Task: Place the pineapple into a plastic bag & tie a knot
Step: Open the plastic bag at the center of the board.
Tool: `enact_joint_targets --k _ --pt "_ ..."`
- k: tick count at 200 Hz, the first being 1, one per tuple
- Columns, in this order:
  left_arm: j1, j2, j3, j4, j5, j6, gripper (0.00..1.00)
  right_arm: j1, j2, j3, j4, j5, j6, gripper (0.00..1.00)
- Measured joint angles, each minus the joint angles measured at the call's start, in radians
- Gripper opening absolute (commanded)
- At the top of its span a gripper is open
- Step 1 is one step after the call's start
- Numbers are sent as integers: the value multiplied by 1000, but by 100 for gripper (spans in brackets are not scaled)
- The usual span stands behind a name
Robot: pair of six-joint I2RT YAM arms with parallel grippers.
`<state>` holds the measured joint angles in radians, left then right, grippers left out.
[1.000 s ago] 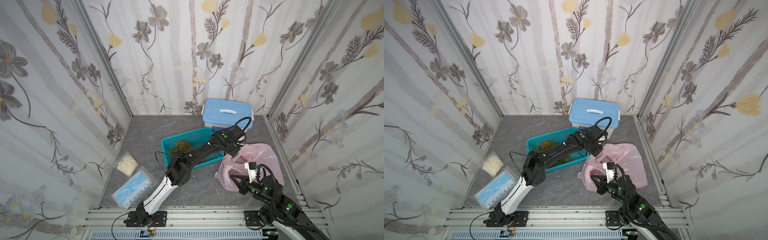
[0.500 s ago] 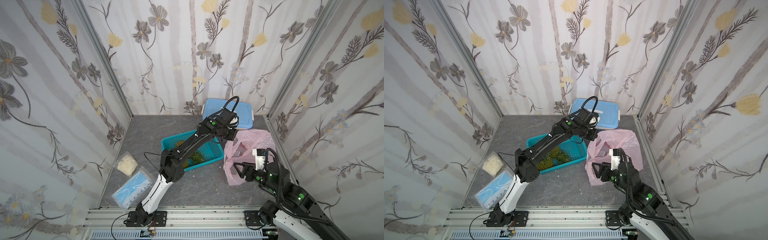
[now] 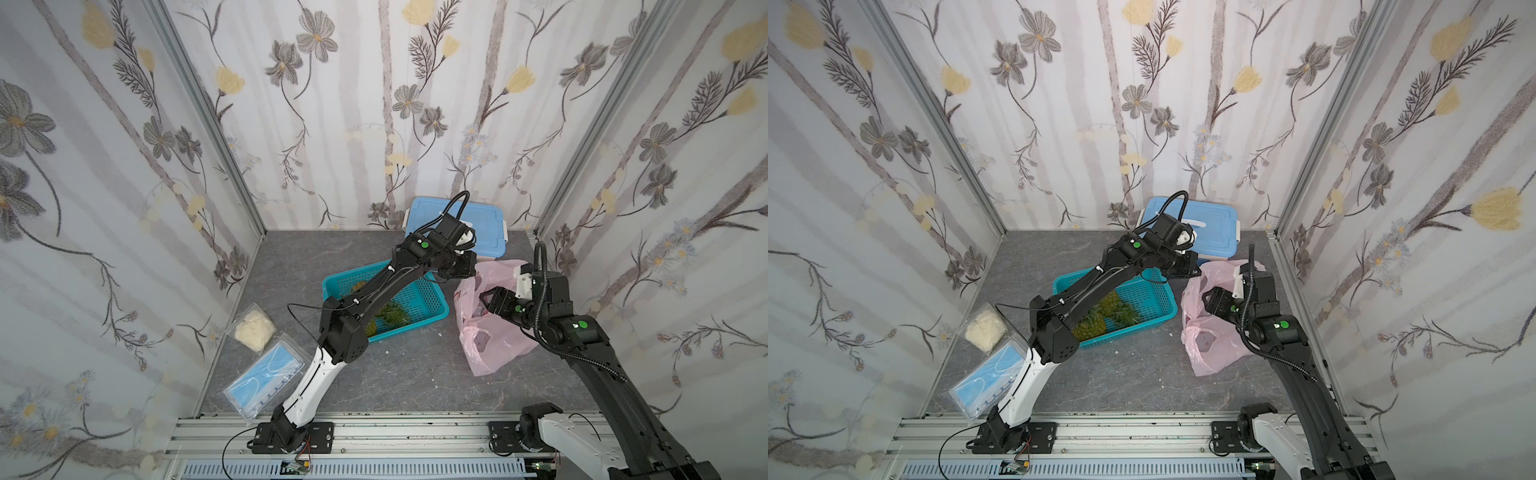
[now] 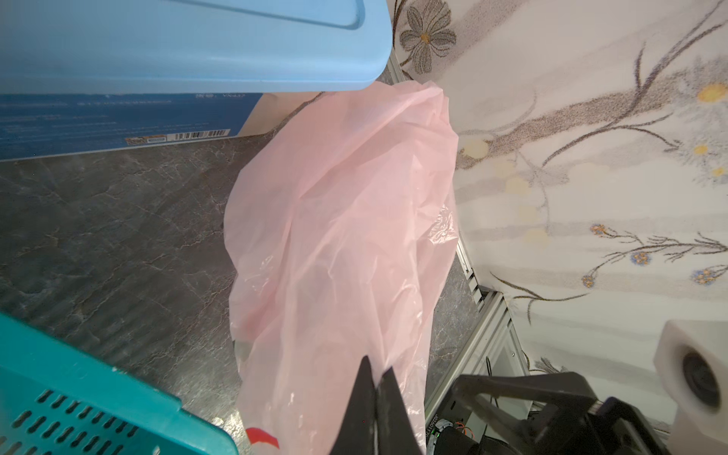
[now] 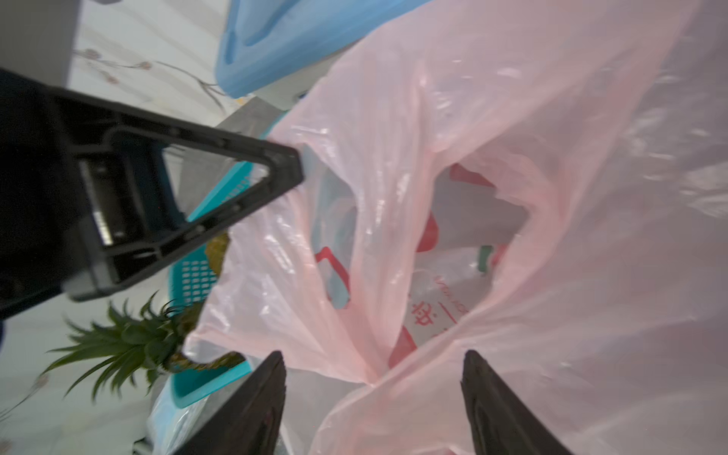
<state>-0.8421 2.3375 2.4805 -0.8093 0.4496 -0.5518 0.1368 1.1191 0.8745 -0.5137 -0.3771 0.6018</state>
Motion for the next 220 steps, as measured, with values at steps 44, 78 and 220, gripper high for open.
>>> enact_joint_targets --k 44,78,220 --pt "6 18 -1 21 53 -28 0 -129 20 -207 288 -224 19 69" --pt "10 24 -2 45 92 -44 0 -153 86 -259 475 -286 48 67" --pt "3 -39 -27 72 -53 58 87 -169 149 -171 491 -287 88 0"
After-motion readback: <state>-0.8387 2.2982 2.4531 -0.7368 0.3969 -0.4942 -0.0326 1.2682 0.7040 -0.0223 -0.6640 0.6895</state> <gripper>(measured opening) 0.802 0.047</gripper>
